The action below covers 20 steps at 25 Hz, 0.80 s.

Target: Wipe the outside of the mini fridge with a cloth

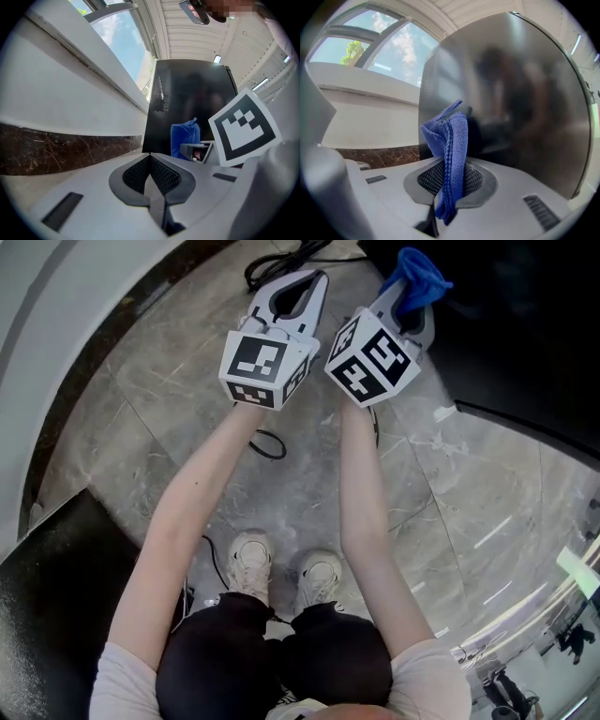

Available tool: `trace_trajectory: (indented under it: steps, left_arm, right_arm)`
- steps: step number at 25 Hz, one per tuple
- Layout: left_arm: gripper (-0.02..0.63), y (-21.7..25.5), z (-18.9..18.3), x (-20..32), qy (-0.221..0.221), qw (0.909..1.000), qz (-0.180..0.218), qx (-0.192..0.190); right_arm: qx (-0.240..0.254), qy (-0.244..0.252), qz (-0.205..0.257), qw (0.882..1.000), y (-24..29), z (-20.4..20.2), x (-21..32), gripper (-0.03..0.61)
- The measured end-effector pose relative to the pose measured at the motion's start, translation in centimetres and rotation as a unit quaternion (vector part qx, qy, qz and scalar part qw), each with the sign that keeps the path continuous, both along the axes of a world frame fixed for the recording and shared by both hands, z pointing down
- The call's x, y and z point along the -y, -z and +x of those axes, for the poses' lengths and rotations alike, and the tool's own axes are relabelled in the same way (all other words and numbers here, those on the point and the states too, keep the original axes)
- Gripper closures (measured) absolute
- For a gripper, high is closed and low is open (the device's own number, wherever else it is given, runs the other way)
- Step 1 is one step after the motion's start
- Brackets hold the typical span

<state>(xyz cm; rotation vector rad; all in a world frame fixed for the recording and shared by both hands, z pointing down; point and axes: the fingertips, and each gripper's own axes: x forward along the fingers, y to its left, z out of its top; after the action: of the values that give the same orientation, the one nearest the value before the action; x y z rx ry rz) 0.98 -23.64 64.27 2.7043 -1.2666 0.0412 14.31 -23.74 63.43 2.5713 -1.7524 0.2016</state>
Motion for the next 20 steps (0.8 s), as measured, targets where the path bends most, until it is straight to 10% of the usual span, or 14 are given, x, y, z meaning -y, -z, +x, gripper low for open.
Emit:
trace_trajectory:
  steps: [20]
  left_arm:
    - [0.609, 3.9, 6.2, -5.9, -0.068, 0.9974, 0.025, 0.001]
  right_arm:
    - [-0.045, -0.054, -0.013, 0.997, 2.1, 8.3, -13.0, 0.506]
